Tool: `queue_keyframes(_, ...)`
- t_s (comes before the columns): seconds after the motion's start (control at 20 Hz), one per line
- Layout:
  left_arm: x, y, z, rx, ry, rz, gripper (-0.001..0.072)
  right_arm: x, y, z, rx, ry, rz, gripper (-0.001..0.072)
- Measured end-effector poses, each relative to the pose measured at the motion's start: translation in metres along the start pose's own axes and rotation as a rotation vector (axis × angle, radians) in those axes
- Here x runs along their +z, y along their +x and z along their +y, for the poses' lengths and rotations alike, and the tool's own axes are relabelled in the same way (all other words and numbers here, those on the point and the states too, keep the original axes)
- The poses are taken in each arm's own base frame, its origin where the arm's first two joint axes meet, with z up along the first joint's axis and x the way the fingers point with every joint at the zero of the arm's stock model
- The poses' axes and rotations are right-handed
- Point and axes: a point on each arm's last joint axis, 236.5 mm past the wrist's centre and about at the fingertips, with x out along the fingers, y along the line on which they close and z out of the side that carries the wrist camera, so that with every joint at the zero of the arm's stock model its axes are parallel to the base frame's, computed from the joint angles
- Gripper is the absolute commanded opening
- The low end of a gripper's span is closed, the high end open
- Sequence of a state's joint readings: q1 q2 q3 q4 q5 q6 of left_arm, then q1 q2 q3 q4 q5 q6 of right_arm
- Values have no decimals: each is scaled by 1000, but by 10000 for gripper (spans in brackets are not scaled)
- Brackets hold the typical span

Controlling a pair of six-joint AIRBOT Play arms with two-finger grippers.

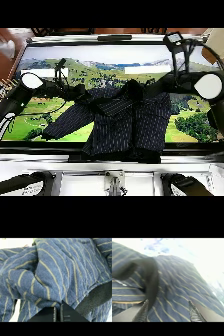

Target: Fold the shirts.

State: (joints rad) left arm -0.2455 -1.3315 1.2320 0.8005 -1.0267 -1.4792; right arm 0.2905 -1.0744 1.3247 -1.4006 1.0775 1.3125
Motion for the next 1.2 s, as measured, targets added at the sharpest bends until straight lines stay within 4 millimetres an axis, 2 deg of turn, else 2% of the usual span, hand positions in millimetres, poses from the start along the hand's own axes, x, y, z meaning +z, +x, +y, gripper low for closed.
queue_keyframes(0.25,-1,0,-1,-7,-4,4,66,-8,46,15,102,-135,56,620)
queue_keyframes(0.6,-1,0,-3,-12,-8,5,66,-13,64,30,185,-200,72,620)
queue_keyframes(0.75,-3,-1,-5,-22,-8,14,66,-27,79,16,141,-196,133,618)
queue_keyframes(0.8,-6,-2,-7,-32,-3,25,66,-32,83,6,105,-178,159,552)
queue_keyframes(0.85,-10,-3,-9,-42,4,42,66,-35,87,-3,65,-150,174,217)
queue_keyframes(0.9,-14,-5,-10,-50,10,60,66,-36,88,-10,34,-125,179,114)
queue_keyframes(1.0,-19,-7,-12,-63,16,83,66,-33,87,-19,-7,-84,170,106)
queue_keyframes(1.1,-19,-9,-12,-71,18,88,68,-23,77,-23,-34,-62,133,105)
queue_keyframes(1.15,-15,-11,-12,-72,20,78,134,-18,70,-23,-41,-54,112,105)
queue_keyframes(1.2,-7,-16,-13,-73,27,54,437,-12,61,-23,-48,-49,86,105)
